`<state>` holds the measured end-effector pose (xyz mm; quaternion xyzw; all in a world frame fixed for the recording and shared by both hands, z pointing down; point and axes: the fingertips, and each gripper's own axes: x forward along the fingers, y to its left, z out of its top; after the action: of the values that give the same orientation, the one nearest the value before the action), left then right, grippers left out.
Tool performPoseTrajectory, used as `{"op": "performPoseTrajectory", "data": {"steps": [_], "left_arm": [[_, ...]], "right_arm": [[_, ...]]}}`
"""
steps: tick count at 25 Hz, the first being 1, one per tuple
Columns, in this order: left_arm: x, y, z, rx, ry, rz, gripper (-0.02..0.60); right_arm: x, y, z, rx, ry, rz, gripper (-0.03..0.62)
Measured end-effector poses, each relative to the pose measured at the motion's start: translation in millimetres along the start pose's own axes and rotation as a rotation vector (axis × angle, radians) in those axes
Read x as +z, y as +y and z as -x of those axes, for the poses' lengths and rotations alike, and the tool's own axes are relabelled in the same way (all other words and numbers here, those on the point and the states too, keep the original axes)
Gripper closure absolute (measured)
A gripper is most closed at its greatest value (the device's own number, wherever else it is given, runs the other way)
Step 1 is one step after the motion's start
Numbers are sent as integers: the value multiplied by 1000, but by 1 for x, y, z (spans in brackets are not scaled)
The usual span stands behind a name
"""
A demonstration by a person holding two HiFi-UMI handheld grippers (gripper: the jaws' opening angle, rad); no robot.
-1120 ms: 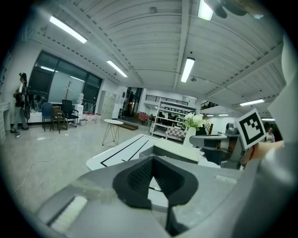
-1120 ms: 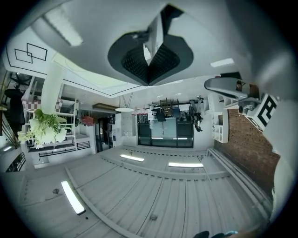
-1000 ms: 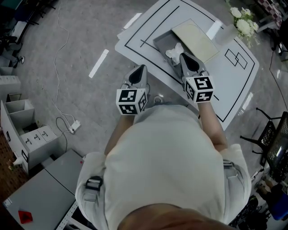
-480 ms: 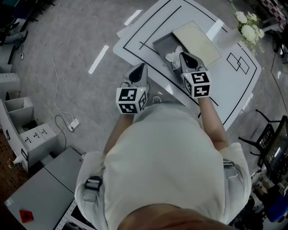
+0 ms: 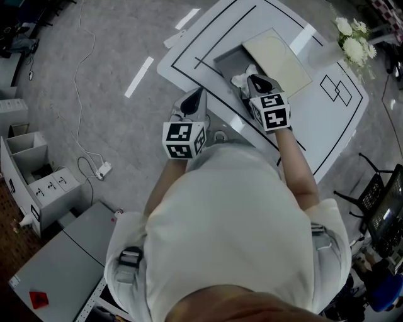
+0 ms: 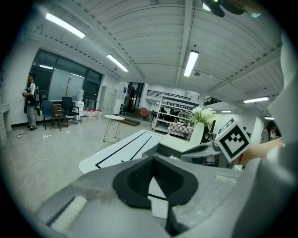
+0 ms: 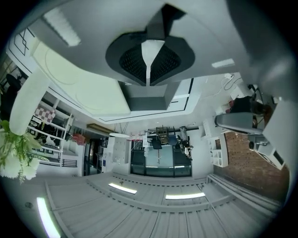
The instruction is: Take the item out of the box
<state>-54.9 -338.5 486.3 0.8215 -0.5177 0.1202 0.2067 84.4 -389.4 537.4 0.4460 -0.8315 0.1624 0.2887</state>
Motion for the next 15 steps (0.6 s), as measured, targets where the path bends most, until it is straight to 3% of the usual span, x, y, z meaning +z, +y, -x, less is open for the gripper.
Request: {"op": "performPoseTrajectory", "data": {"steps": [7, 15], "left_arm": [[-5, 3, -3, 11, 15, 7, 581], [-8, 2, -4, 16, 23, 8, 581]], "right_arm": [[-14, 9, -18, 76, 118, 27, 476], [-25, 12, -26, 81, 207, 61, 470]]}}
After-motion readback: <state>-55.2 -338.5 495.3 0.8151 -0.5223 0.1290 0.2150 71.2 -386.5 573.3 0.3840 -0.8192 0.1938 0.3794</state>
